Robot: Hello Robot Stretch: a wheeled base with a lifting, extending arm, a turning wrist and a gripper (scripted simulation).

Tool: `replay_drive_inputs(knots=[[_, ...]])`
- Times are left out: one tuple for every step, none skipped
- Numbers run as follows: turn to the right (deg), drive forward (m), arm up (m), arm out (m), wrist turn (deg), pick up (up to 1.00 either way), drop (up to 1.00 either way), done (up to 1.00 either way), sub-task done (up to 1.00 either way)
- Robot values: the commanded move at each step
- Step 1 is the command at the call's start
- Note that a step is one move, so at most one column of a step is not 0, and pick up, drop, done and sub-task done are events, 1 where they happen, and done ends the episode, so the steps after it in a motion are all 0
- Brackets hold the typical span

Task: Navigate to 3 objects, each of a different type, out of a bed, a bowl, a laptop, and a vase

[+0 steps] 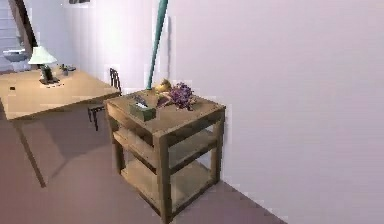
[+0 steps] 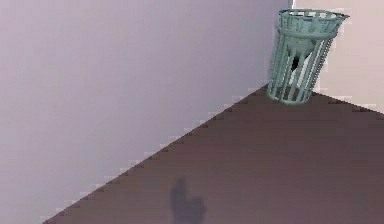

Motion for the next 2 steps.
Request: replay_drive_inputs(knots=[[0.0,0.45,0.00,0.00,0.0,0.00,0.00,0.00,0.00],[-18.0,0.00,0.00,0.00,0.0,0.00,0.00,0.00,0.00]])
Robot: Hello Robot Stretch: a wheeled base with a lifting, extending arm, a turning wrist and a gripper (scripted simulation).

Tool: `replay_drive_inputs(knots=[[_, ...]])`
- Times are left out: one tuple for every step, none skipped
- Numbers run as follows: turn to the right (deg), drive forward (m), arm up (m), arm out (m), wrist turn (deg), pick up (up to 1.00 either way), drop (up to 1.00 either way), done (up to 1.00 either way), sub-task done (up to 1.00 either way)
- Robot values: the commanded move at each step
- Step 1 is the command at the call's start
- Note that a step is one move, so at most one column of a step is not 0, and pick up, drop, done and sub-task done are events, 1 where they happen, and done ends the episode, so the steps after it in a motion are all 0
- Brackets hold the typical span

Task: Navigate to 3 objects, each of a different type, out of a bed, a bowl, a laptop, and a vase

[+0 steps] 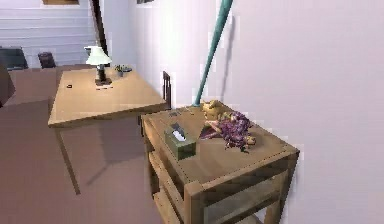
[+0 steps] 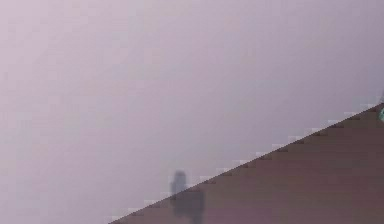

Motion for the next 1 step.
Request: replay_drive_inputs(knots=[[0.0,0.00,0.00,0.00,0.0,0.00,0.00,1.00,0.00]])
